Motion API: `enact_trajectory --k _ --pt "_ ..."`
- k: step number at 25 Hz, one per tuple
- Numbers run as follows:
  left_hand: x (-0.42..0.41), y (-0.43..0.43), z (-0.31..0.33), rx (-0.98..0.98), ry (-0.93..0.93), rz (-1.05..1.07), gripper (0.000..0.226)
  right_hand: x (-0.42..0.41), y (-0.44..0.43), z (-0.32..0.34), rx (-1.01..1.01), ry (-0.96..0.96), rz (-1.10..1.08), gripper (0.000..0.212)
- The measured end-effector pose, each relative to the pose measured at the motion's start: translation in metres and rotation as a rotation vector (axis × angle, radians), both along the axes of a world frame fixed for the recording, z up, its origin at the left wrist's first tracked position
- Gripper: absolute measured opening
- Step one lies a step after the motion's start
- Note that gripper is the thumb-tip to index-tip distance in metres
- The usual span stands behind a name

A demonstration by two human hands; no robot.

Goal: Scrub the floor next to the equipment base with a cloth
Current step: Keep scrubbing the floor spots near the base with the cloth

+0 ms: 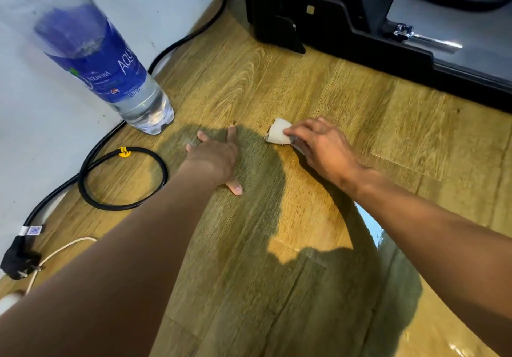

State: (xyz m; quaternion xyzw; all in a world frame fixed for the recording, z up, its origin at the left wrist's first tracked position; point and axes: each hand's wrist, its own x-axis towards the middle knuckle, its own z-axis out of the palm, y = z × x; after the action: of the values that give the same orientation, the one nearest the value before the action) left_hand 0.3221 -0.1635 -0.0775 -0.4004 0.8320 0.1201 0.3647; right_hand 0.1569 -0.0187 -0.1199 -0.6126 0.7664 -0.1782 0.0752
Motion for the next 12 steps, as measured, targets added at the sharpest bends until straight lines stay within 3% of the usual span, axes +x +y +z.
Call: enact_trajectory --k 2,6,10,12 --pt "-0.004 0.000 0.002 0.027 0.006 0.016 0.145 -0.023 -0.001 0.004 0.016 0.003 0.044 0.030" --pt "-0.009 0.000 0.011 0.051 0.012 0.016 0.145 -0.072 -0.033 0.009 0.001 -0.003 -0.259 0.032" --pt "-0.010 0.003 0.014 0.050 -0.008 -0.003 0.142 -0.055 -0.015 0.000 -0.001 0.034 -0.087 0.030" --pt "-0.010 0.004 0.015 0.065 -0.002 0.013 0.142 -0.082 -0.031 0.003 -0.004 0.032 -0.151 0.030"
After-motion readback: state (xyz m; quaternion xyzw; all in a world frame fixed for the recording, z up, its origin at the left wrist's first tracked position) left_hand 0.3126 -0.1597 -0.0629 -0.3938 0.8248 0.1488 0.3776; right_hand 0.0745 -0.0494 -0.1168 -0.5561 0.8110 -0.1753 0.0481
